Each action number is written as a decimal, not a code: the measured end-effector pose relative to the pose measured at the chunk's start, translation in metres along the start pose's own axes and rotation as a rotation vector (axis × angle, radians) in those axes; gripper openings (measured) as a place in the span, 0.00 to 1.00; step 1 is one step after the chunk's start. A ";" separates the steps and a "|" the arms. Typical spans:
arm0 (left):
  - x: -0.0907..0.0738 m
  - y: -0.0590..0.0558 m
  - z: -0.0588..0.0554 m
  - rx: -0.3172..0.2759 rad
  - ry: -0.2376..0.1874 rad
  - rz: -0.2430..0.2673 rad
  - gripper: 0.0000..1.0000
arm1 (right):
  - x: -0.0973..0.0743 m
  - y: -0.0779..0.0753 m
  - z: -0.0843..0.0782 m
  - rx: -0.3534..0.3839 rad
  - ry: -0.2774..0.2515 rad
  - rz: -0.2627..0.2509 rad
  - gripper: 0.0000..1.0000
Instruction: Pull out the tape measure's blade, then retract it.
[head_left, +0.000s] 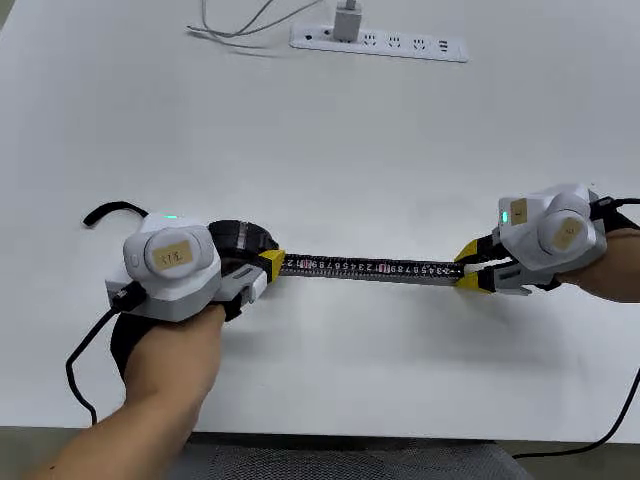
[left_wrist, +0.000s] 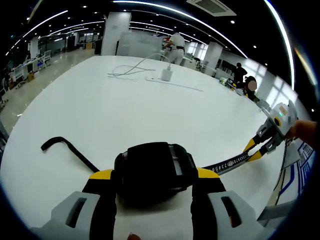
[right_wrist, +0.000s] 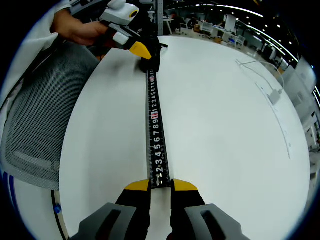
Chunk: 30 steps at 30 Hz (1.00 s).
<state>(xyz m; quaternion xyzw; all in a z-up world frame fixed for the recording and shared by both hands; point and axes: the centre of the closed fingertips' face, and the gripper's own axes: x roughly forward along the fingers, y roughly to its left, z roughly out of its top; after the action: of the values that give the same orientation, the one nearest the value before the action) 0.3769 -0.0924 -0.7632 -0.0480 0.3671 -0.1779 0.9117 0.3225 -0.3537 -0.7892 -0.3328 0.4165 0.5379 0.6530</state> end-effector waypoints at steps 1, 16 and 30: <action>0.000 0.000 0.000 -0.002 0.003 -0.001 0.56 | 0.000 0.000 0.000 0.002 -0.001 0.000 0.11; -0.001 0.000 0.001 -0.019 0.000 -0.012 0.56 | 0.003 -0.002 0.013 0.007 -0.038 -0.018 0.10; -0.001 0.000 0.002 -0.017 -0.002 -0.019 0.56 | 0.008 0.001 0.029 0.015 -0.070 -0.005 0.10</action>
<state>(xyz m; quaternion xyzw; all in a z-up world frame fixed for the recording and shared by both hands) 0.3776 -0.0918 -0.7616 -0.0596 0.3672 -0.1834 0.9099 0.3278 -0.3241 -0.7840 -0.3101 0.3964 0.5444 0.6711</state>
